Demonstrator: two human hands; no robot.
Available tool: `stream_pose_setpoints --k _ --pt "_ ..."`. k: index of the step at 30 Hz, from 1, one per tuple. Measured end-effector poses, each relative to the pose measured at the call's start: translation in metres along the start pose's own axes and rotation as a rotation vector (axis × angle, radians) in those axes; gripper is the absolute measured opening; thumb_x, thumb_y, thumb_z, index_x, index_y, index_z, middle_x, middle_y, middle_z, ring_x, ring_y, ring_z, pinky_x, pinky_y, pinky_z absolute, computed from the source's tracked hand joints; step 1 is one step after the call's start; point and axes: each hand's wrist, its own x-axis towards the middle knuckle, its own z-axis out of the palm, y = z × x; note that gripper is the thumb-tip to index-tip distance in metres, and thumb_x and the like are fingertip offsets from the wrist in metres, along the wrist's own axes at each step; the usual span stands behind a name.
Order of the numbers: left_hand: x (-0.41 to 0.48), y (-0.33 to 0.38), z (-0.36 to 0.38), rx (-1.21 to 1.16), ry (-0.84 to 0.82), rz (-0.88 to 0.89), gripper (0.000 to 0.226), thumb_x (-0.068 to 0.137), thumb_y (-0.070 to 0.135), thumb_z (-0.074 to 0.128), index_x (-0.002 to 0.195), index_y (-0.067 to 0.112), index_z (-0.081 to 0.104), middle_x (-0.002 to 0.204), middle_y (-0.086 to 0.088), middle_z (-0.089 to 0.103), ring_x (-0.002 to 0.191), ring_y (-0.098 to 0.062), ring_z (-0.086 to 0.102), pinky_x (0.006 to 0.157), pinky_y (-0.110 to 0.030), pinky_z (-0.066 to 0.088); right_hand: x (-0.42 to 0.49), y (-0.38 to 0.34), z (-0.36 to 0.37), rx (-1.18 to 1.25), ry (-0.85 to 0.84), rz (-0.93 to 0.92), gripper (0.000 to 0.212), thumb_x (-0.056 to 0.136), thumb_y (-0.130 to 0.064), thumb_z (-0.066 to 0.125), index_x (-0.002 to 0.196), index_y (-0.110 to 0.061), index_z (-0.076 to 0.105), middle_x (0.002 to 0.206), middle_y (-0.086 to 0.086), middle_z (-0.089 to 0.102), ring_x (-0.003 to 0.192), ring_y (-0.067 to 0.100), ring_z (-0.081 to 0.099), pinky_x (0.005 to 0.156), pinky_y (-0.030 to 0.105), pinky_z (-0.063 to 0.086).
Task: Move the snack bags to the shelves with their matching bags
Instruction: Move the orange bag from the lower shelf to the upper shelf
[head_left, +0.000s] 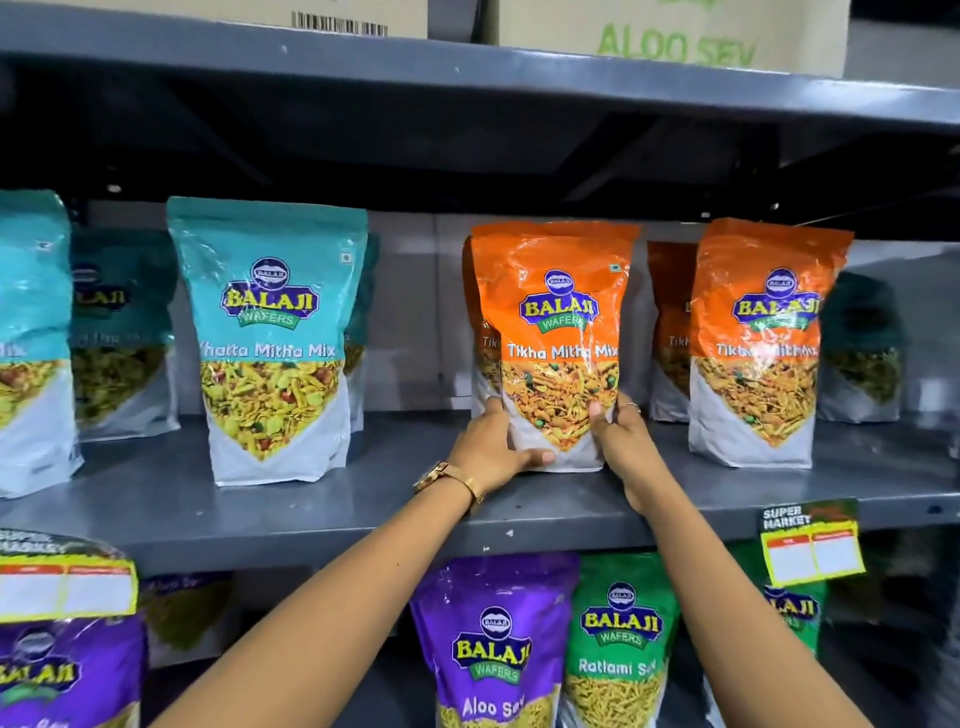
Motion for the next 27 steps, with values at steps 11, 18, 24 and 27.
stream_pose_setpoints --k 11,18,24,27 --pt "-0.001 0.007 0.006 0.012 0.028 -0.014 0.077 0.082 0.034 0.073 0.136 0.002 0.028 0.143 -0.02 0.048 0.128 -0.035 0.05 0.101 -0.04 0.045 0.003 -0.001 0.002 -0.127 0.035 0.051 0.051 0.096 -0.03 0.044 0.143 -0.017 0.031 0.148 0.01 0.044 0.135 0.032 0.041 0.107 0.04 0.037" --pt "-0.005 0.009 0.005 0.104 0.058 -0.02 0.086 0.08 0.042 0.072 0.139 0.001 0.025 0.139 -0.021 0.051 0.123 -0.037 0.053 0.095 -0.041 0.047 -0.002 -0.007 0.004 -0.195 0.081 0.072 0.044 0.097 -0.023 0.043 0.141 -0.015 0.037 0.145 0.012 0.048 0.133 0.034 0.043 0.097 0.032 0.036" --pt "-0.008 0.011 0.003 0.114 0.054 -0.026 0.087 0.08 0.039 0.073 0.14 0.001 0.024 0.135 -0.023 0.053 0.12 -0.038 0.054 0.091 -0.039 0.046 -0.005 -0.008 0.004 -0.276 0.095 0.075 0.041 0.097 -0.018 0.042 0.138 -0.013 0.04 0.14 0.016 0.052 0.127 0.038 0.047 0.092 0.033 0.038" --pt "-0.01 0.011 0.003 0.062 0.048 -0.019 0.096 0.081 0.027 0.075 0.148 0.003 0.01 0.141 -0.024 0.049 0.123 -0.039 0.053 0.095 -0.04 0.046 -0.01 -0.009 0.002 -0.293 0.102 0.066 0.042 0.096 -0.018 0.043 0.138 -0.013 0.042 0.138 0.017 0.054 0.125 0.038 0.049 0.092 0.035 0.04"
